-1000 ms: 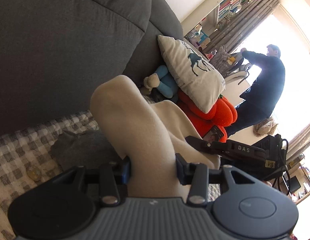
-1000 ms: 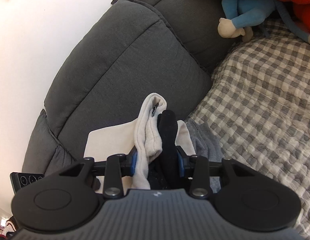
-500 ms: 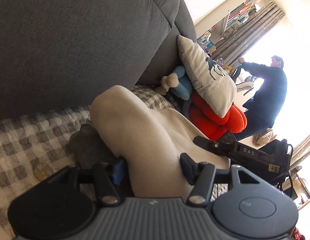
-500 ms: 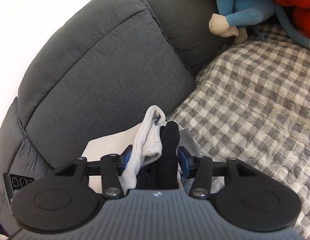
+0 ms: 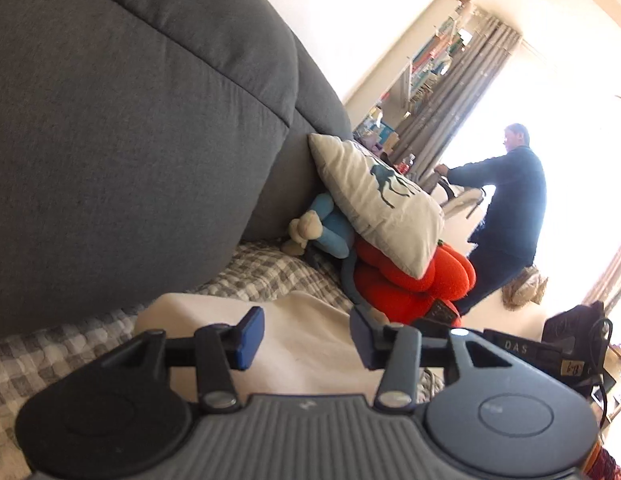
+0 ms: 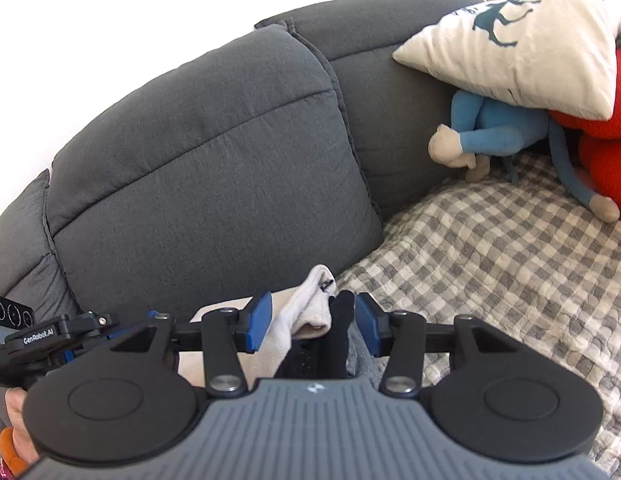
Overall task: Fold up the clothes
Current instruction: 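Carry the beige sweatshirt bundle with both grippers toward the grey sofa, then lower the beige bundle onto the grey clothes stack and open both grippers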
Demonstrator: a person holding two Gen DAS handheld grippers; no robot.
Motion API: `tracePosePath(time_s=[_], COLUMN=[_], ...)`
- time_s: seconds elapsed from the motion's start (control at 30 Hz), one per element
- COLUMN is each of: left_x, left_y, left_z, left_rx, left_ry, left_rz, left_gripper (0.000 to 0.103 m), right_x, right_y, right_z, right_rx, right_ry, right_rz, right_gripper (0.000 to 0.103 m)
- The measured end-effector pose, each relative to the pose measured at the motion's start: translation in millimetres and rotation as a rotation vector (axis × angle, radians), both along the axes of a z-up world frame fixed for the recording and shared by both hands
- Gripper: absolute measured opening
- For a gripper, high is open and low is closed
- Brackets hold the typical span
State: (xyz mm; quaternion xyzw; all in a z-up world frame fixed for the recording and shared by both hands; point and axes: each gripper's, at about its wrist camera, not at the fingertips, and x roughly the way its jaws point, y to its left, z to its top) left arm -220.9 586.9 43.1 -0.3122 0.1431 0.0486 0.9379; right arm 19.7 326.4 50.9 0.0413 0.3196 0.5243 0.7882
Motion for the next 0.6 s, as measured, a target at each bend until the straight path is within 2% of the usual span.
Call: tracePosePath(time_s=[0.17, 0.37, 0.43, 0.47, 0.5, 0.6], left_x=[12.5, 3.6, -1.1, -2.7, -5.0, -8.0], left_y=[-26.3, -26.7, -21.2, -17.8, -13.6, -1.1], left_z=[-13.0, -20.0, -16.5, -13.3, -10.3, -11.8], left_rx=[0.106, 0.096, 0.073, 0.065, 0.066, 0.034], left_ry=[0.089, 0.091, 0.075, 0.063, 0.054, 0.081], left_rz=[-0.087, -0.073, -0.044, -0.014, 0.027, 0.110], left_gripper=[0.034, 0.036, 0.047, 0.059, 0.065, 0.067], right_x=[-7.2, -12.7, -9.9, -8.3, -6.4, -0.5], right_y=[7.0, 11.4, 8.6, 7.8, 8.7, 11.4], right_z=[-12.8, -24.5, -19.9, -18.3, -18.9, -20.4], right_rx=[-0.066, -0.117, -0.097, -0.090, -0.092, -0.098], right_ry=[-0.007, -0.011, -0.002, 0.005, 0.015, 0.045], right_rz=[0.017, 0.033, 0.027, 0.022, 0.014, -0.009], right_gripper=[0.047, 0.045, 0.050, 0.053, 0.059, 0.067])
